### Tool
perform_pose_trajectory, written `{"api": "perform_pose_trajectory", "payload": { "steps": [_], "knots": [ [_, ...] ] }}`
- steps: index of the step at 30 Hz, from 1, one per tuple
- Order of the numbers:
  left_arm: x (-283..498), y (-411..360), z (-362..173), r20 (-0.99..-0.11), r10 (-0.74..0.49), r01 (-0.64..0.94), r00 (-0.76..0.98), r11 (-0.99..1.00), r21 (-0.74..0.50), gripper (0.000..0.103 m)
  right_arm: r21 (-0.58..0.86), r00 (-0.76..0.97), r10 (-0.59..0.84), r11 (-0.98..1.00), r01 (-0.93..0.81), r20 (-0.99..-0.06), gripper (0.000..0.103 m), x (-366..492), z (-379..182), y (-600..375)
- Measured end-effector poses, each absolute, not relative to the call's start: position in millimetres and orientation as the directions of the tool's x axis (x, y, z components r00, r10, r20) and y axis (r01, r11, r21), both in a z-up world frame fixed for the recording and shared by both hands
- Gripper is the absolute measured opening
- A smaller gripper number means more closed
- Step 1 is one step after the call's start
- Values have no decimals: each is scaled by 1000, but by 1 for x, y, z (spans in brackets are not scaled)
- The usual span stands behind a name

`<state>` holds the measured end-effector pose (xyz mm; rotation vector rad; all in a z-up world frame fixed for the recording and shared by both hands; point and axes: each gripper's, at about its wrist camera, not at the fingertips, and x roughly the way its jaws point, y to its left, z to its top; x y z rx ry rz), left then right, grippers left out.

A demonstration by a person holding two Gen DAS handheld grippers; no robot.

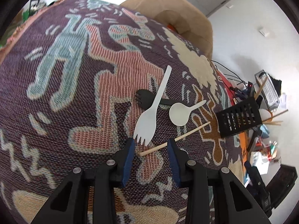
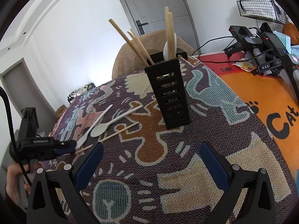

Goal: Organize utensils
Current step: 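Close the left gripper on the white plastic fork's handle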

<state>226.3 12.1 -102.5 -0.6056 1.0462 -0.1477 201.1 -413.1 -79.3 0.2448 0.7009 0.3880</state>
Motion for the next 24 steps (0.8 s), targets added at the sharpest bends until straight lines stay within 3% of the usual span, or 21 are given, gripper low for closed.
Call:
{"api": "perform_pose_trajectory", "payload": {
  "steps": [7,16,24],
  "knots": [
    [227,16,-109,-746,-394,-227,537,785,-577,37,366,701,428,897,-250,-571,103,203,-81,-423],
    [236,34,-116,-722,-394,-289,568,726,-624,17,369,697,430,895,-249,-574,103,204,-84,-422],
    [238,27,-114,-732,-381,-271,565,752,-601,16,366,680,445,891,-270,-583,103,204,-87,-412]
  ]
}}
